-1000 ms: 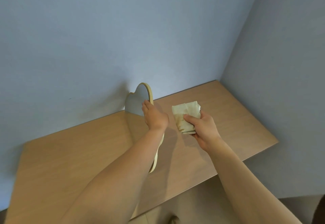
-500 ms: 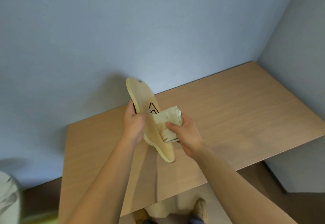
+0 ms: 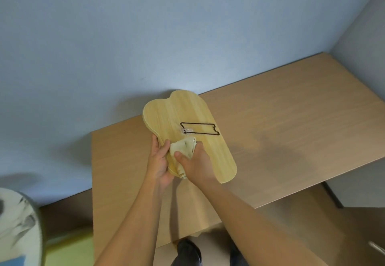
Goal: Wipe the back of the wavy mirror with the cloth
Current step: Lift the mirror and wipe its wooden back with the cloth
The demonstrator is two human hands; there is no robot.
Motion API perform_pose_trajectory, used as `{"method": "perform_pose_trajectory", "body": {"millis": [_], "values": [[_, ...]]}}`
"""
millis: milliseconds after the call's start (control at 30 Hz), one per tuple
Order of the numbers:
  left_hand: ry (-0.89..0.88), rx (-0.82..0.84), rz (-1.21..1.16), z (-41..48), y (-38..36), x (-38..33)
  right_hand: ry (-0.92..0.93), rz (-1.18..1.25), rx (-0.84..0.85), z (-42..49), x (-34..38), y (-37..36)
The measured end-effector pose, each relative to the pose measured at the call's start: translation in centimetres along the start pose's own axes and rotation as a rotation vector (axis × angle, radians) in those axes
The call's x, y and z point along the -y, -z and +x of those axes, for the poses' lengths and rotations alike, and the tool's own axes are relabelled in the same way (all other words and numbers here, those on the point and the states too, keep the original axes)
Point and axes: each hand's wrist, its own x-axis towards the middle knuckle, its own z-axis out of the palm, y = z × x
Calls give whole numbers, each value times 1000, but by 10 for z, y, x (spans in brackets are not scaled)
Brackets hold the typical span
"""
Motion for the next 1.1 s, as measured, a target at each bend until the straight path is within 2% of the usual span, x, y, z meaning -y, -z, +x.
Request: {"method": "perform_pose_trajectory", "body": {"millis": [133,433,533,600,667,767,867,967,1100], "values": [[-3,13,-38,5,17,5,29,-115,-54,4,-30,9],[8,51,-29,9,36,8,-116,-338,-305,21,-107,97],[16,65,-25,10,40,10,-177,-419,-357,23,-114,121],[15,60,-29,10,42,11,-142,-422,-386,20,-104,120],[5,64,-34,11,43,11,-77,-315,-369,12,-81,101],[-6,55,-58,12,42,12,42,-152,-185,-5,-51,53],[-11,56,-88,11,40,13,143,-227,-36,-19,-44,16],[-14,47,-80,11,39,13,132,-326,-54,-17,-60,22],[-6,53,-60,10,39,15,80,-425,-164,-1,-90,59]]}}
